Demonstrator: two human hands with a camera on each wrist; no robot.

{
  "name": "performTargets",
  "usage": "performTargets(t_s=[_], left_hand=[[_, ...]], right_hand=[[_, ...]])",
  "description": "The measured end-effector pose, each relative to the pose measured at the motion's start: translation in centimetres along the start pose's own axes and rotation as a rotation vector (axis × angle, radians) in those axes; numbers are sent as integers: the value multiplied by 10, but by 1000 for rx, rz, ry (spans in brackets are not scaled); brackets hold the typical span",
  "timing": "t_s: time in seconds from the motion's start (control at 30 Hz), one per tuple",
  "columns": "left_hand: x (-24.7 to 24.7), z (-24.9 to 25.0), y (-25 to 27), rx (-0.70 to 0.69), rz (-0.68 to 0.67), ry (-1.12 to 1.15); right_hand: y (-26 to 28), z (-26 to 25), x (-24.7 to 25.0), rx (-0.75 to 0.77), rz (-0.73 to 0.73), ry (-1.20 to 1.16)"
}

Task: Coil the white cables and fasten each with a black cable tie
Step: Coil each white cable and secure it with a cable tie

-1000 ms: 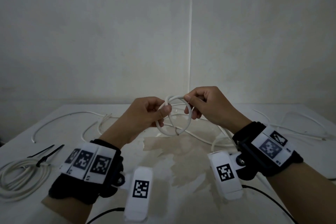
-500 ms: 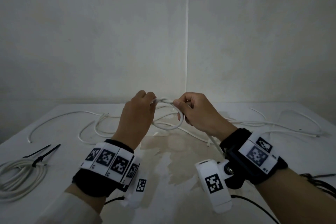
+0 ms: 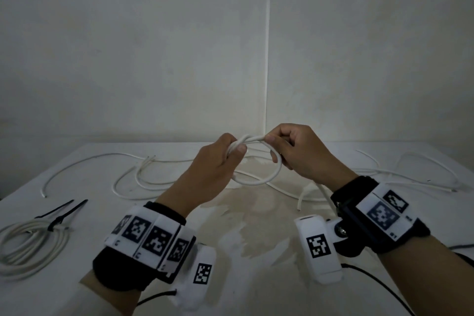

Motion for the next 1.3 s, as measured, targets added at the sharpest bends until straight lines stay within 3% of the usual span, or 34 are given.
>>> performTargets(t_s=[0.13,0.23,0.43,0.53,0.67,0.77,0.87,1.03,1.3], left_hand=[[-4,0,6,-126,-68,-281],[-6,-6,8,-134,-91,-342],[-4,-33,0,224,-80,302],[-12,-39,1,249,-190,435],[-25,-47,1,341,-200,647],[-36,-55,2,364,-152,645],[-39,-61,1,361,-43,473],[-48,-68,-5,322,-8,314],[-71,-80,-12,352,22,482]], right_hand=[[3,4,0,17,-28,62],[4,7,-5,28,-35,92],[-4,6,-7,119,41,152],[-7,12,-7,111,27,136],[-10,25,-11,110,38,110],[-11,42,-16,81,56,77],[-11,55,-22,50,62,40],[-12,73,-22,-4,97,-47],[-15,90,-18,-42,109,-96]])
Point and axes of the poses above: each hand's wrist, its own y-axis away from the middle knuckle, its own x-axis out of the back of the hand, z = x × y, the point moved 6 cm from there along -y, towards the middle knuckle, and after that the axes turned 3 degrees about x, right-handed, at the moved point
